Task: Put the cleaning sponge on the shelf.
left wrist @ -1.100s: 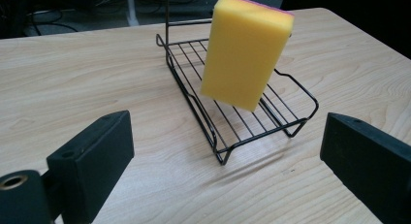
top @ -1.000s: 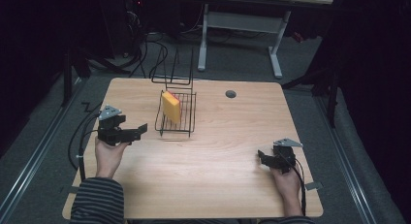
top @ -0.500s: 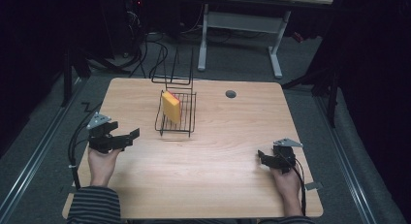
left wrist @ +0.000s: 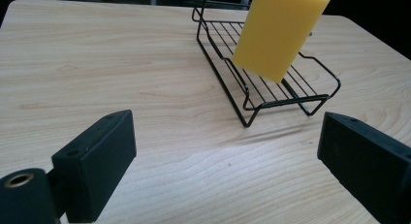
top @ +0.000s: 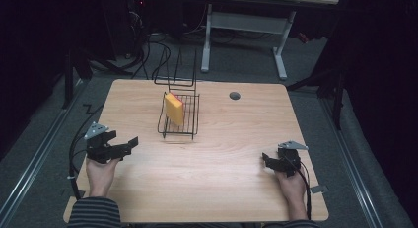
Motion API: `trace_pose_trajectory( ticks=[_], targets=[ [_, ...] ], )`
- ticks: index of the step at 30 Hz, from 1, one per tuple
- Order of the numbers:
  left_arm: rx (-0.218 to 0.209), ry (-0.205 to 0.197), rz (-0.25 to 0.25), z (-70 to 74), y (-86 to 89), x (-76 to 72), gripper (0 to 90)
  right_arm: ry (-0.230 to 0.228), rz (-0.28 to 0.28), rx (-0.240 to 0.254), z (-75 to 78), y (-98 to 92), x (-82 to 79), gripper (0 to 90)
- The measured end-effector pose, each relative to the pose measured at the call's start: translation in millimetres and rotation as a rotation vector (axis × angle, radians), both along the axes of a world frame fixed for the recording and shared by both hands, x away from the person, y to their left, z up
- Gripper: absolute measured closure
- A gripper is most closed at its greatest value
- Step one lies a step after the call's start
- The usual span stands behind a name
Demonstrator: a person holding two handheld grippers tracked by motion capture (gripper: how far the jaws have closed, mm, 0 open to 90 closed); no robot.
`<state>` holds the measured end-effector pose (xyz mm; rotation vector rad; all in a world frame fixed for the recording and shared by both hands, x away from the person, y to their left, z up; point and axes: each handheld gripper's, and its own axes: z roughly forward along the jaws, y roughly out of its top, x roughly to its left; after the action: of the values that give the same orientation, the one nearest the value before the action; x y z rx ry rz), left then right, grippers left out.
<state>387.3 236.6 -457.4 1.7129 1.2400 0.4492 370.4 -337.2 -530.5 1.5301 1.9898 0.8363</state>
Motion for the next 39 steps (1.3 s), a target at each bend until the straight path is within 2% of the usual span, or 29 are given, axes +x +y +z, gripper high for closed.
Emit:
trace_pose_trajectory(
  ticks=[15, 26, 39],
  targets=[
    [-0.004, 0.052, 0.019, -22.1, 4.4, -5.2, 8.0, 0.001, 0.001, -0.002, 0.1, -0.3, 0.1, 28.7],
    [0.023, 0.094, 0.035, -41.0, 3.3, -3.5, 9.1, 0.000, 0.001, -0.003, 0.1, -0.3, 0.1, 28.7],
    [0.039, 0.120, 0.040, -53.1, 1.7, -5.5, 9.4, 0.001, 0.000, -0.003, 0.1, -0.3, 0.1, 28.7]
  ],
)
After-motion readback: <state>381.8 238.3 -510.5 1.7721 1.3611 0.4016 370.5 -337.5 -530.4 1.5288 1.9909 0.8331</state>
